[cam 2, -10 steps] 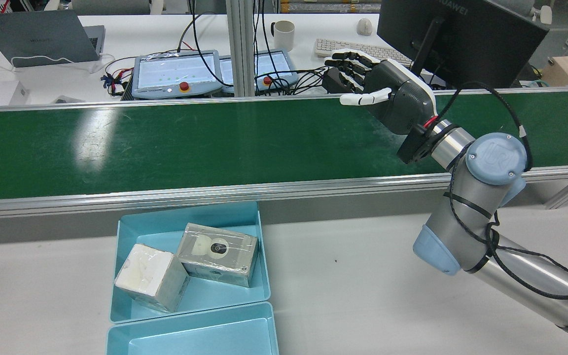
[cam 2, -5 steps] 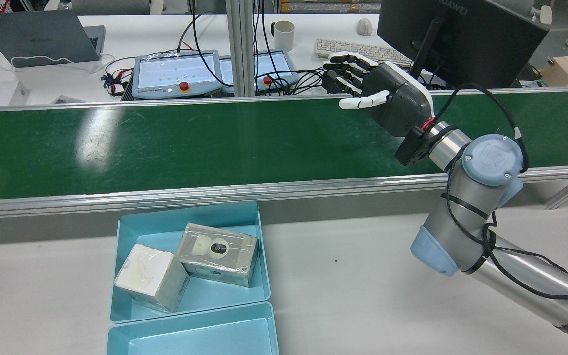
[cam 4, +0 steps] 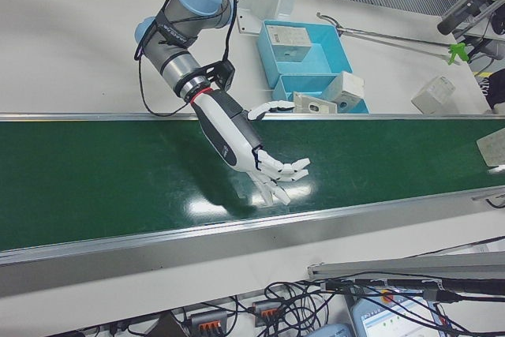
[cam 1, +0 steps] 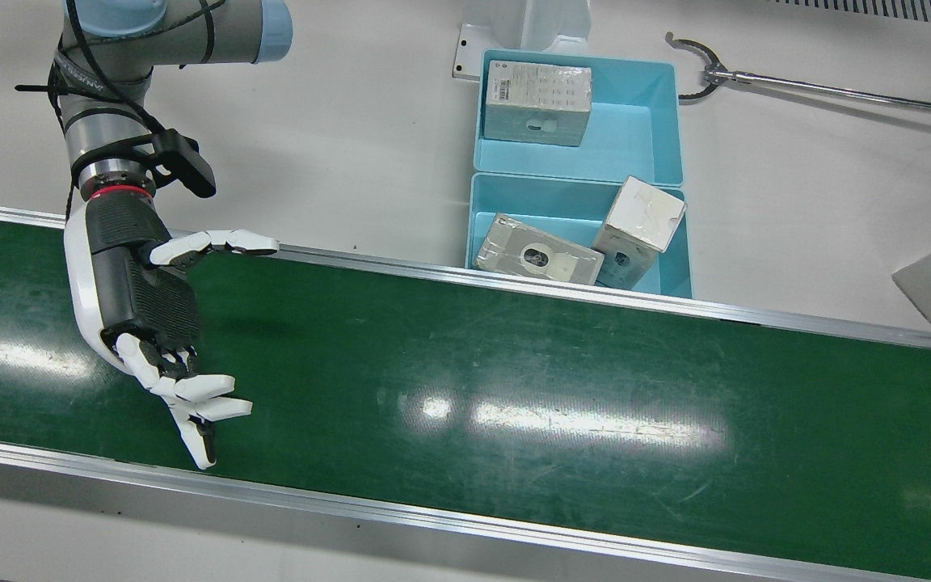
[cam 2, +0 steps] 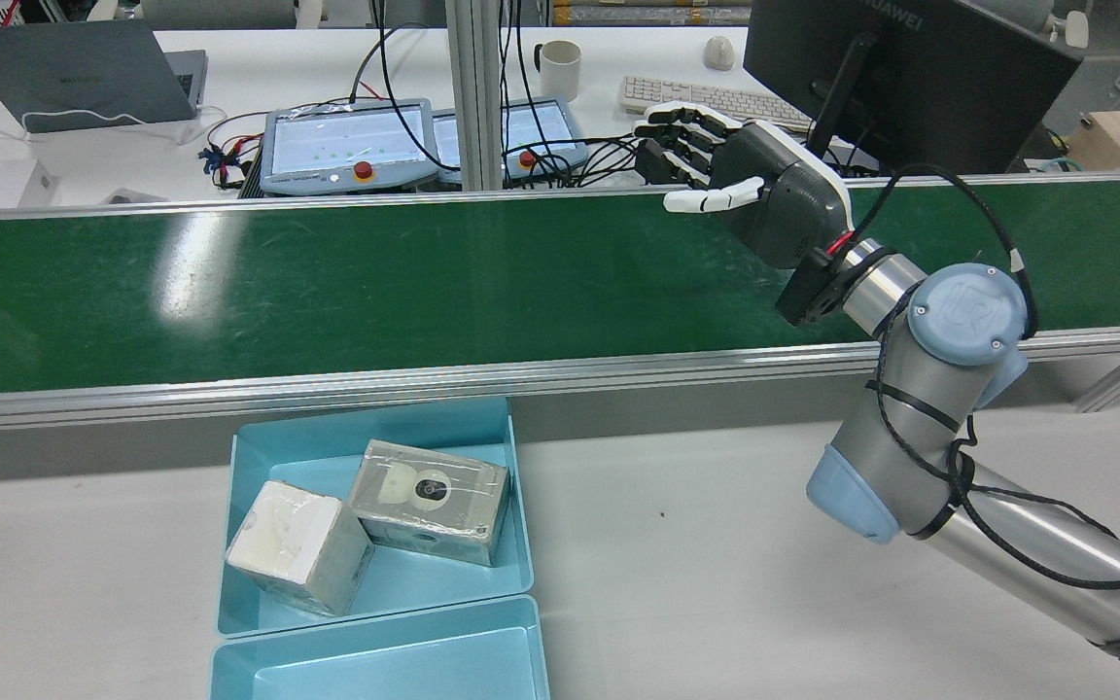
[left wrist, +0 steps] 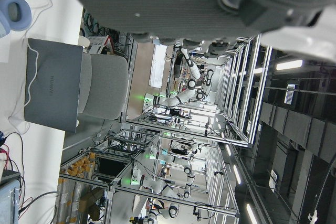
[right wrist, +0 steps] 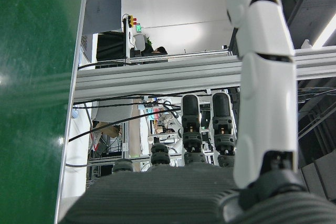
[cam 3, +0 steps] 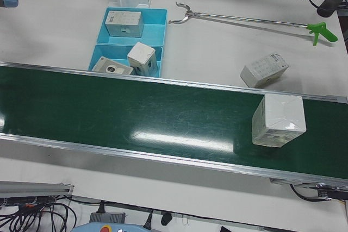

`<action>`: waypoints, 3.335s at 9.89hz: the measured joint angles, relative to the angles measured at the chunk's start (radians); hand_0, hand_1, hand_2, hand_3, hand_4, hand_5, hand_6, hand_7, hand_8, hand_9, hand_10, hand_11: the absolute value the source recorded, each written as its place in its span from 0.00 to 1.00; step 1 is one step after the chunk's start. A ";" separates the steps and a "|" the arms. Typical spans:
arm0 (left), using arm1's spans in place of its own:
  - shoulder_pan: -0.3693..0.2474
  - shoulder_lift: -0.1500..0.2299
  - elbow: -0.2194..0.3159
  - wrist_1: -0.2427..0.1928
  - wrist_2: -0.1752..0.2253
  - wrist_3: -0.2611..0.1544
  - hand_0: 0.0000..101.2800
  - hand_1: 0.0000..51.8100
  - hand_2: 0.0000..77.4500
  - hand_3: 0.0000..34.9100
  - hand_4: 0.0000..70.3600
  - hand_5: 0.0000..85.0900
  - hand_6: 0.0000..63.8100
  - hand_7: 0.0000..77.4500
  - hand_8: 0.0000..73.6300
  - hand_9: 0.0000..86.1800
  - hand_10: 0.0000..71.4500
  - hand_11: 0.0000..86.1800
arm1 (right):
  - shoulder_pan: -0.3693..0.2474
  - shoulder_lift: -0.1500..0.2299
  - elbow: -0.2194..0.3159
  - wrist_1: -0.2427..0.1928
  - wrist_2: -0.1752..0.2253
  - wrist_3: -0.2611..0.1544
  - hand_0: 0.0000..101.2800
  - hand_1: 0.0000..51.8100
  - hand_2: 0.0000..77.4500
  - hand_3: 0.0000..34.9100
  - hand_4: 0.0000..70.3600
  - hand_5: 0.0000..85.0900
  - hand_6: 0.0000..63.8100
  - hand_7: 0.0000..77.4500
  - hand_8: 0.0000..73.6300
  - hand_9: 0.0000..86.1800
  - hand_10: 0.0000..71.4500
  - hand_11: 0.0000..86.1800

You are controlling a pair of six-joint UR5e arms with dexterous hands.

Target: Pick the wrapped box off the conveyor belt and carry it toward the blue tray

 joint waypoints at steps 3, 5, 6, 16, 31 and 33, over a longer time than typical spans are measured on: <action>0.000 0.000 0.000 0.000 0.000 0.000 0.00 0.00 0.01 0.00 0.00 0.01 0.00 0.00 0.00 0.00 0.01 0.00 | 0.002 -0.003 0.006 0.000 0.000 0.004 0.48 0.32 0.24 0.36 0.22 0.37 0.13 0.34 0.03 0.10 0.00 0.02; 0.000 0.000 0.000 0.000 0.000 0.000 0.00 0.00 0.01 0.00 0.00 0.01 0.00 0.00 0.00 0.00 0.01 0.00 | 0.004 -0.007 0.011 0.000 0.000 0.009 0.48 0.33 0.24 0.37 0.21 0.37 0.13 0.34 0.03 0.09 0.00 0.02; 0.000 0.000 0.000 0.000 0.000 0.000 0.00 0.00 0.01 0.00 0.00 0.01 0.00 0.00 0.00 0.00 0.00 0.00 | 0.005 -0.008 0.016 -0.001 0.000 0.010 0.48 0.33 0.24 0.37 0.21 0.37 0.08 0.34 0.03 0.08 0.00 0.02; 0.000 0.000 0.000 0.000 0.000 0.000 0.00 0.00 0.01 0.00 0.00 0.01 0.00 0.00 0.01 0.00 0.01 0.00 | 0.005 -0.010 0.052 -0.008 0.002 0.010 0.48 0.32 0.23 0.42 0.22 0.37 0.10 0.34 0.03 0.09 0.00 0.02; 0.000 0.000 0.000 0.000 0.000 0.000 0.00 0.00 0.01 0.00 0.00 0.01 0.00 0.00 0.01 0.00 0.01 0.00 | -0.035 0.009 0.055 -0.161 0.051 -0.025 0.46 0.20 0.13 0.50 0.17 0.35 0.09 0.30 0.00 0.06 0.00 0.02; 0.000 0.000 0.000 0.000 0.000 0.000 0.00 0.00 0.01 0.00 0.00 0.01 0.00 0.00 0.00 0.00 0.00 0.00 | -0.036 0.009 0.055 -0.161 0.051 -0.024 0.46 0.20 0.13 0.50 0.17 0.35 0.09 0.30 0.00 0.06 0.00 0.02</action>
